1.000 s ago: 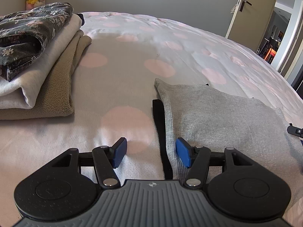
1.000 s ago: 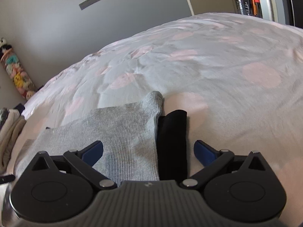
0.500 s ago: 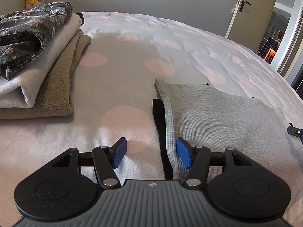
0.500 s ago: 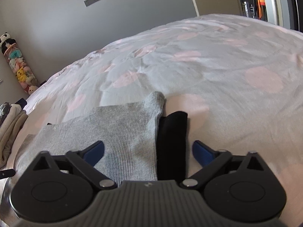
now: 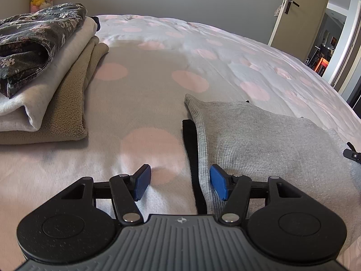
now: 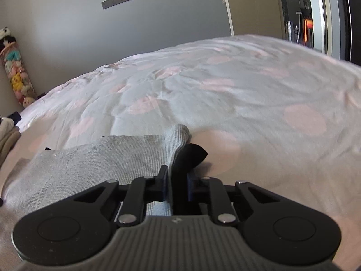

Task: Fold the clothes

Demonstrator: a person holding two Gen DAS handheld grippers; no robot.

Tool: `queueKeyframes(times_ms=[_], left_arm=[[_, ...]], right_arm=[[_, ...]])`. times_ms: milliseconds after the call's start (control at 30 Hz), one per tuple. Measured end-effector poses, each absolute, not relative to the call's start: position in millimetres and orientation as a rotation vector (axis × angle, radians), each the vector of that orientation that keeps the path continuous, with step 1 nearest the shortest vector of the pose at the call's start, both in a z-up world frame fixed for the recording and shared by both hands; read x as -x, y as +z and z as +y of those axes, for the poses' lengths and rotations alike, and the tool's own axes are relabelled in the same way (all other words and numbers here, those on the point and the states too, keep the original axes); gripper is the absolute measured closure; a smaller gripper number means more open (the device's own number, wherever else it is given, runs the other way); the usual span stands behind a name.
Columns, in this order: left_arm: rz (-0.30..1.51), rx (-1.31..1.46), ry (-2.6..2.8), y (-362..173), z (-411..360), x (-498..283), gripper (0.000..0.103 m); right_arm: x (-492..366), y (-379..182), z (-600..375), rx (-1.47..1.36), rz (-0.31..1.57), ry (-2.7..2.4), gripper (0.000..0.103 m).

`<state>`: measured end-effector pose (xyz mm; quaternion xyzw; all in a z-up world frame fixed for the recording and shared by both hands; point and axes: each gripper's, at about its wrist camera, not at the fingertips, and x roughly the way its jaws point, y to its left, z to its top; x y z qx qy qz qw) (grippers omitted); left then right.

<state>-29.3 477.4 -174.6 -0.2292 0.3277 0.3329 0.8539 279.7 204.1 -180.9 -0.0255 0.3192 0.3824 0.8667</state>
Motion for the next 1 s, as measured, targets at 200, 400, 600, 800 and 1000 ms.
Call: queueKeyframes(times_ms=[200,400,600,800,1000], left_arm=[[0.684,0.482,0.703,-171.7,479.4,30.8,0.047],[0.672,0.5,0.704,-163.9,483.2,35.5,0.047],[0.685,0.516,0.704,-157.8,490.5,42.9,0.047],[0.7,0.557,0.683,-154.8,501.1,48.4,0.068],[0.673,0.569,0.683,-152.0,507.0,54.2,0.07]], right_arm=[[-259.5,-154.9,215.2,0.089,0.63,0.802,0.086],[-224.5,-119.0,239.6,0.084,0.588,0.852,0.086],[-187.3,-87.7,281.8,0.053,0.556,0.925,0.087],[-142.7,-78.5,328.9,0.034,0.571,1.035,0.087],[-105.8,-90.3,379.8,0.025,0.622,1.118,0.087]])
